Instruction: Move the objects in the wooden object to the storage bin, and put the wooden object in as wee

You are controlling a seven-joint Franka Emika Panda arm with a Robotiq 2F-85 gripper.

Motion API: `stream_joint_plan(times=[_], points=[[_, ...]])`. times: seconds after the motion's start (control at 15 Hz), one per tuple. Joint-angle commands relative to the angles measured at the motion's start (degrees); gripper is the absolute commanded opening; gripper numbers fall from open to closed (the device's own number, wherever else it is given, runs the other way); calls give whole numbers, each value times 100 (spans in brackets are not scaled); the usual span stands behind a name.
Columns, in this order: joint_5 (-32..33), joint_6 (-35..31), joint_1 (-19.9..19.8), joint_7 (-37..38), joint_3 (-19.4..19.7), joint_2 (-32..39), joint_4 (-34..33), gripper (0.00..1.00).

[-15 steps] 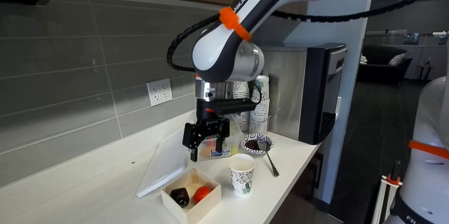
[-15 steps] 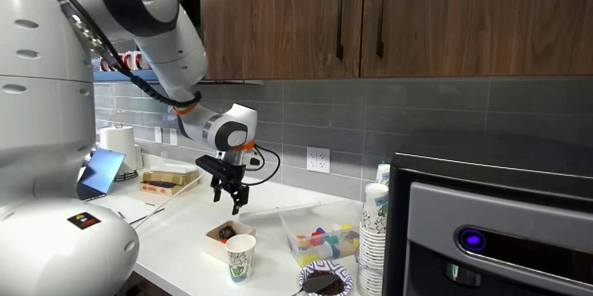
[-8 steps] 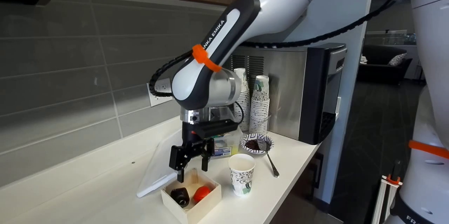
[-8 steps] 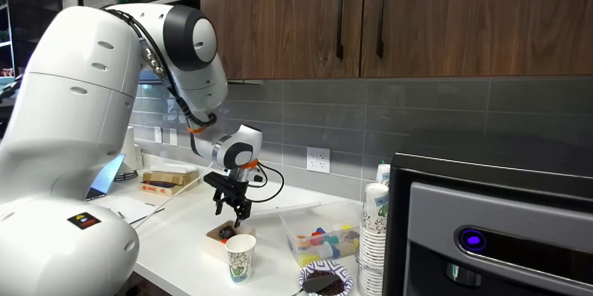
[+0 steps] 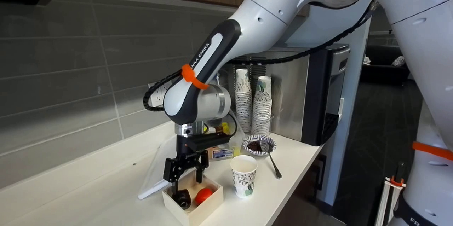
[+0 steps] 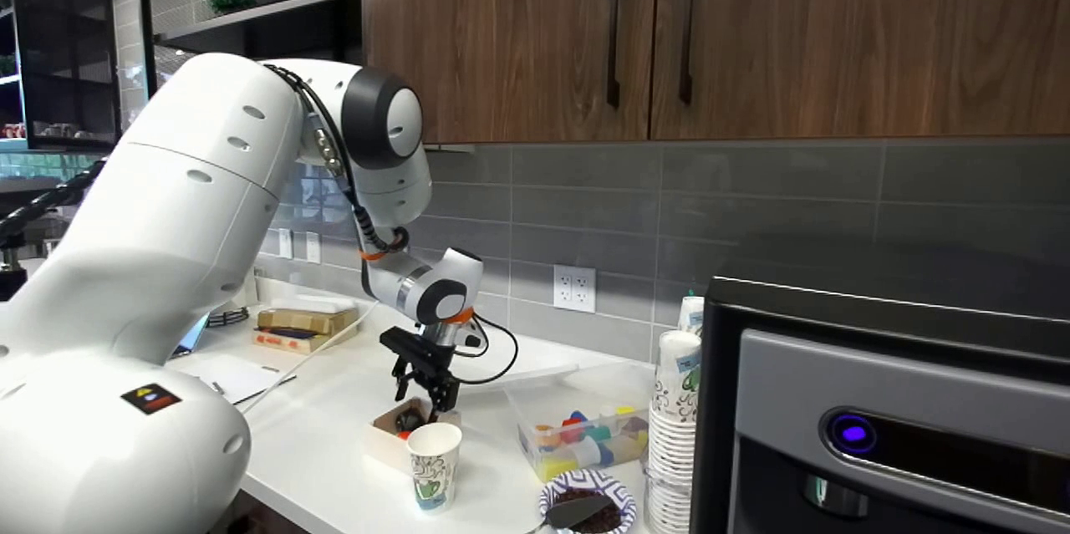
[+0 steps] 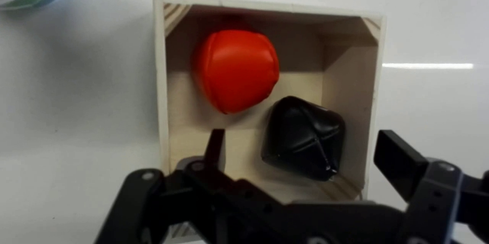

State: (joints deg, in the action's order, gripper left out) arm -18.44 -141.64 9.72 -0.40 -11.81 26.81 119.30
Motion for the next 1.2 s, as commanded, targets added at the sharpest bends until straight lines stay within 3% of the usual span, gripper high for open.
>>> stream_joint_plan(times=[0.0, 0.07, 0.13, 0.73, 1.13], points=[[-33, 153, -139, -120, -103, 390, -424, 100], [-35, 172, -150, -120, -114, 453, -478, 100], [-32, 189, -162, -127, -119, 511, -534, 81], [-1, 130, -137, -66, -141, 566, -641, 15], [29, 806, -78, 287, -99, -224, -247, 7]])
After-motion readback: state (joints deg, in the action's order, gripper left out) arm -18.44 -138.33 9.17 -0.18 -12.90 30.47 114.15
